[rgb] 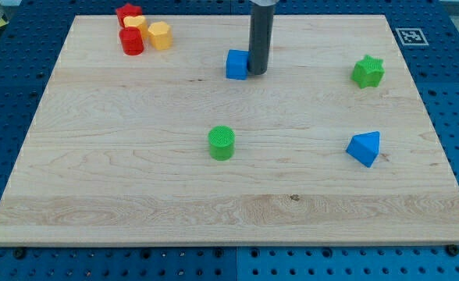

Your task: Push the green star left a bit up

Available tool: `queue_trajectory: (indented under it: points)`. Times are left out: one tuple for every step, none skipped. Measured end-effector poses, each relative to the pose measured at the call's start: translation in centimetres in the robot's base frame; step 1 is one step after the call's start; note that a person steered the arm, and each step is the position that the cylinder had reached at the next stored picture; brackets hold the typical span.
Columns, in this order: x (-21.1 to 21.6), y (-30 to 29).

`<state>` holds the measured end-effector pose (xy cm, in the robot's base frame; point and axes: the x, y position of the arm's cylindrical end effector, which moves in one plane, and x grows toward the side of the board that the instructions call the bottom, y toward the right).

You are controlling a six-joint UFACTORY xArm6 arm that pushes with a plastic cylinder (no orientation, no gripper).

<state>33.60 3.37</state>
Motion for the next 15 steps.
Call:
queue_trajectory:
  points:
    - [-0.9,-1.1]
    - [-1.9,-1.2]
    - [-2.1,-1.2]
    - [-4.3,1.2]
    - [-6.6,5.8]
    - [-6.6,13.1]
    - [-5.1,20.5]
    - [-0.6,26.3]
    - [1.1,27.3]
    - [1.1,26.6]
    - [1.9,24.0]
    - [2.1,21.2]
    - [2.1,19.6]
    - [2.1,18.9]
    - [2.1,18.8]
